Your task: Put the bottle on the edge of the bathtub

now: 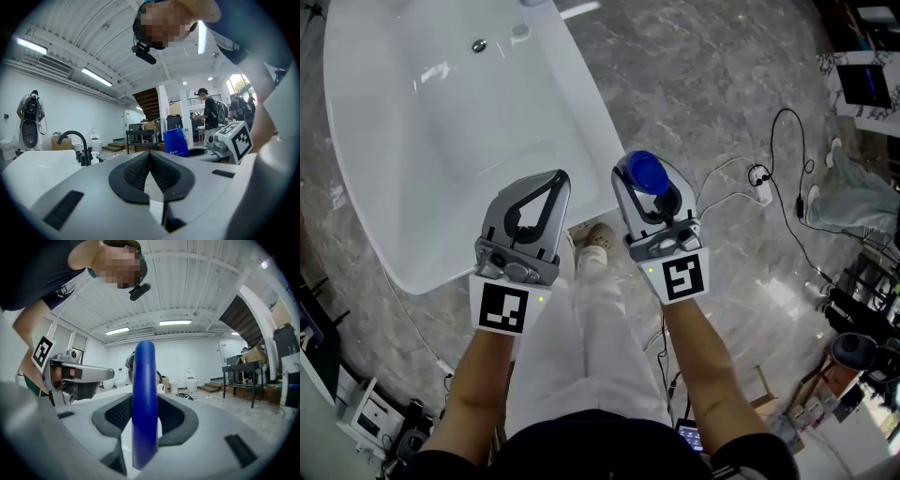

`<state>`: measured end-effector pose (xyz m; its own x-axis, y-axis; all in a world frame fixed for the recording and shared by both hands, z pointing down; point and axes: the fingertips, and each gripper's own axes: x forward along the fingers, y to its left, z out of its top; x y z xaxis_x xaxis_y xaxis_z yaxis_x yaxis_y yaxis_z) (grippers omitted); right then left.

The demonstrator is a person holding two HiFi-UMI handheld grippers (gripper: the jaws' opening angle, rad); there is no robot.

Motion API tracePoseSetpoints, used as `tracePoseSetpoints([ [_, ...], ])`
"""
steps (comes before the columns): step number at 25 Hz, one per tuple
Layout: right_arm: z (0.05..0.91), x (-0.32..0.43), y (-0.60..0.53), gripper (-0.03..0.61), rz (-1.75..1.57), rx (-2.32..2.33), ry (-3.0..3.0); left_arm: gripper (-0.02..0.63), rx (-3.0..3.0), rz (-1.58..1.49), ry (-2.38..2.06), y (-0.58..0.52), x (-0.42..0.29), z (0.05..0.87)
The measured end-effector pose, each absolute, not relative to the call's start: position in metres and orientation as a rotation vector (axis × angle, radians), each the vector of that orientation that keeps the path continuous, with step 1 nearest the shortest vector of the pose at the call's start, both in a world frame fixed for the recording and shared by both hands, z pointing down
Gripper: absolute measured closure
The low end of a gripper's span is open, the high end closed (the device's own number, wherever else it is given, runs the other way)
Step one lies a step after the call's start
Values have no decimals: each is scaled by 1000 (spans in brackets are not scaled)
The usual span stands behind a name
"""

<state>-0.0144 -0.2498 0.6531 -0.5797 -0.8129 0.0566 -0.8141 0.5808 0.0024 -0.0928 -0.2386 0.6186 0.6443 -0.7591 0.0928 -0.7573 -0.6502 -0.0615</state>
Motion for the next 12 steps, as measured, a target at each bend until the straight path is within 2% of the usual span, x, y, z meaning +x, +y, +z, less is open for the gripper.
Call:
tracePoseSetpoints([
  [3, 666, -17, -250, 423, 59, 1419, -2738, 611, -2885, -172, 1199, -236, -79, 628],
  [4, 668, -17, -249, 423, 68, 1421, -2735, 593, -2917, -170, 1148, -234, -72, 630],
  [8, 675, -19, -244, 423, 86, 1418, -2720, 401, -3042, -156, 952, -229, -45, 635],
  [12, 681, -19, -243, 423, 87, 1413, -2704, 328, -3162, -177, 802, -230, -25, 646],
])
